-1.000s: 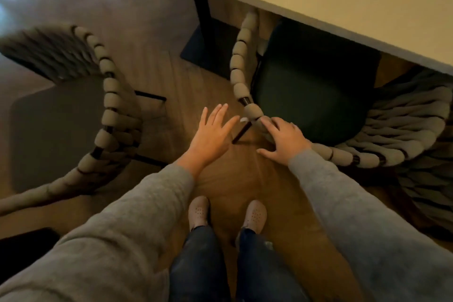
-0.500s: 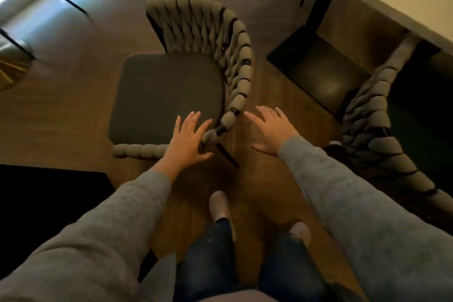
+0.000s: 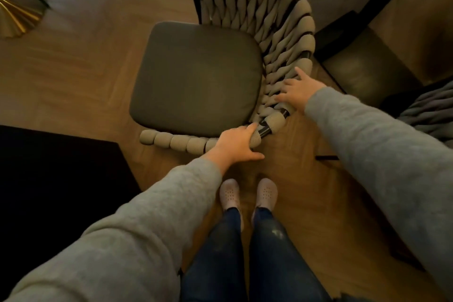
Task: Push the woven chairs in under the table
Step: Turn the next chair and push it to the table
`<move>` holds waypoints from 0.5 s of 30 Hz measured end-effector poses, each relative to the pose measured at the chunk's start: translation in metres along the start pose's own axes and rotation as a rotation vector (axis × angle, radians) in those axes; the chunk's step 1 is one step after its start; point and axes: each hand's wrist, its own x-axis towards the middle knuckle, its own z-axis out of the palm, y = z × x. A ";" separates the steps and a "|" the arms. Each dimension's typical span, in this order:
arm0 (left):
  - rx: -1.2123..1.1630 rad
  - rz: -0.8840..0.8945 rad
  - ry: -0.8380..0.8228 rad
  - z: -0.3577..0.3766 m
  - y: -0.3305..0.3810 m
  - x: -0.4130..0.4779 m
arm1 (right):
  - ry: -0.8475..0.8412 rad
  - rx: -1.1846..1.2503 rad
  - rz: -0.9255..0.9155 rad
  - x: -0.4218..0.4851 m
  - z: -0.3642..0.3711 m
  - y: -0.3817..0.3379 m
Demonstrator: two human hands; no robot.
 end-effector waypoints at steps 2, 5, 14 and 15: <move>-0.008 -0.093 0.069 0.010 0.013 0.005 | 0.024 -0.046 -0.033 0.010 0.007 0.011; 0.053 -0.132 0.240 0.018 0.015 0.007 | 0.156 -0.075 -0.054 0.017 0.021 0.015; 0.074 -0.082 0.296 0.025 0.015 -0.005 | 0.284 0.012 -0.013 0.002 0.034 -0.003; 0.070 -0.065 0.293 0.029 0.013 -0.011 | 0.276 0.022 -0.011 -0.004 0.035 -0.010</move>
